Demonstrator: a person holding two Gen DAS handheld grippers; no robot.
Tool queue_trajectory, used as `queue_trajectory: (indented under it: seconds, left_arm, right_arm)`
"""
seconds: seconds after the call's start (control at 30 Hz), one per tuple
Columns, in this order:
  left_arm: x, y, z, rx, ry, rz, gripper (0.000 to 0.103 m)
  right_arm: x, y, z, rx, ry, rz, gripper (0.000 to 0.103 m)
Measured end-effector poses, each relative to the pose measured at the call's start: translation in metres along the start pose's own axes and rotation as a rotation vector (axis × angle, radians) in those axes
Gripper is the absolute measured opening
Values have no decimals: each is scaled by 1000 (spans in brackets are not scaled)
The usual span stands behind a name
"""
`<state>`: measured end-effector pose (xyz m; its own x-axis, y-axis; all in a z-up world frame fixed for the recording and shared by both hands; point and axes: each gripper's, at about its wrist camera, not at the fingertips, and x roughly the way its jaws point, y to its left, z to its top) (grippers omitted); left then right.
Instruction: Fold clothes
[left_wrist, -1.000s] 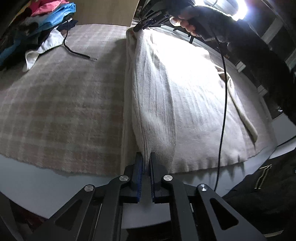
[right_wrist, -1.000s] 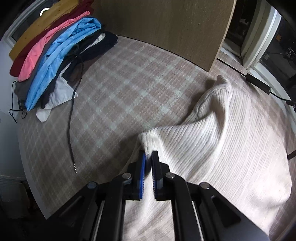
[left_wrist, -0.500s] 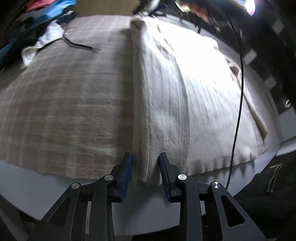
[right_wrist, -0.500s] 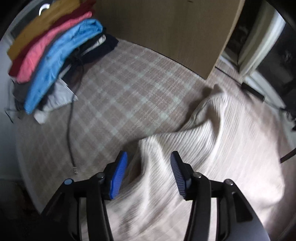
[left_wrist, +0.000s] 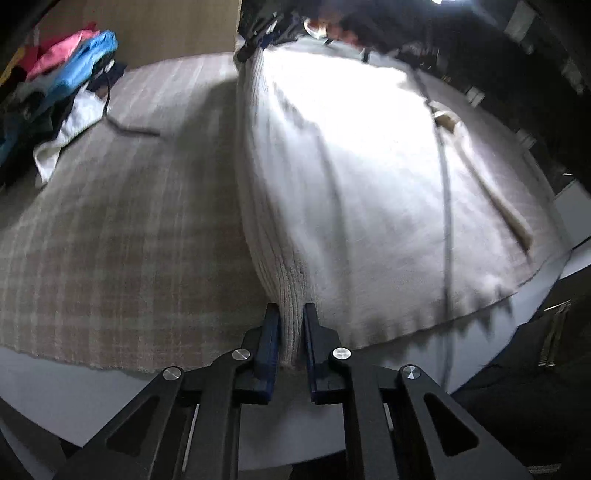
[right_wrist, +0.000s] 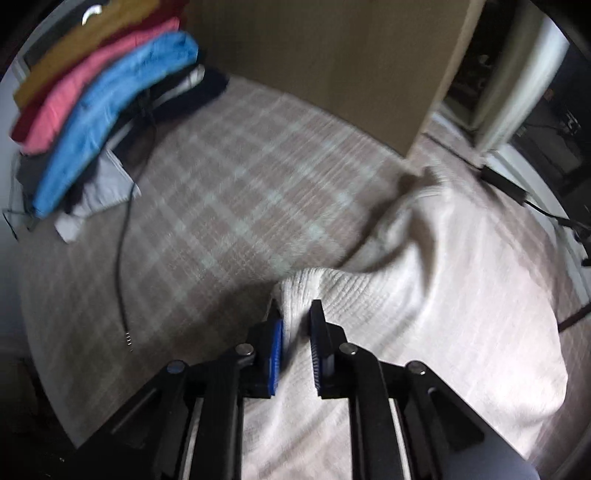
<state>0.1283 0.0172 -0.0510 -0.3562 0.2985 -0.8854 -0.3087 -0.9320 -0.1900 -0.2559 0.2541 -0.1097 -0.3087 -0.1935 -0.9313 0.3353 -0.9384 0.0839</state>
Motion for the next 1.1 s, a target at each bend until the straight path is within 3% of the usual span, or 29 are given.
queue_trajectory:
  seconds: [0.13,0.23,0.33,0.4,0.47,0.53,0.63,0.7,0.77,0.83,0.87,0.97,1.1]
  left_arm:
    - [-17,-31,8,85,-25,-27,11]
    - [-20,-53,12,168,-18,-65,11]
    - [-1,-76,17,234,26,-96,12]
    - [14,-87,17,264,76,-106,14]
    - [20,-93,14,282,122,-118,14]
    - [14,-95,11,290,129,-150,15]
    - [-9,-87,9,267,107,-177,16]
    - [-21,-75,10,239,81,-158,16]
    - [-22,-67,13,198,70,-130,16]
    - [-14,-64,16,155,73,-120,16]
    - [-10,-67,17,152,70,-129,16]
    - [10,-92,16,225,78,-94,31]
    - [36,-103,10,276,108,23,31]
  right_arm:
    - [-36,-36,-26,109,-79,37,12]
    - [-41,-71,-54,219,-99,42,10]
    - [-32,-104,-82,288,-65,45,9]
    - [-16,-117,-96,301,17,29,10]
    - [-12,-125,-106,317,48,-27,22]
    - [-25,-133,-112,333,11,-38,28]
    - [-47,-139,-117,342,-48,-47,28]
    - [-60,-132,-111,302,-86,-19,28]
    - [-61,-121,-105,274,-92,-1,45]
    - [-52,-109,-100,254,-90,11,52]
    - [-44,-107,-99,244,-82,16,52]
    - [-23,-105,-95,250,-52,24,52]
    - [-7,-109,-91,257,-39,49,52]
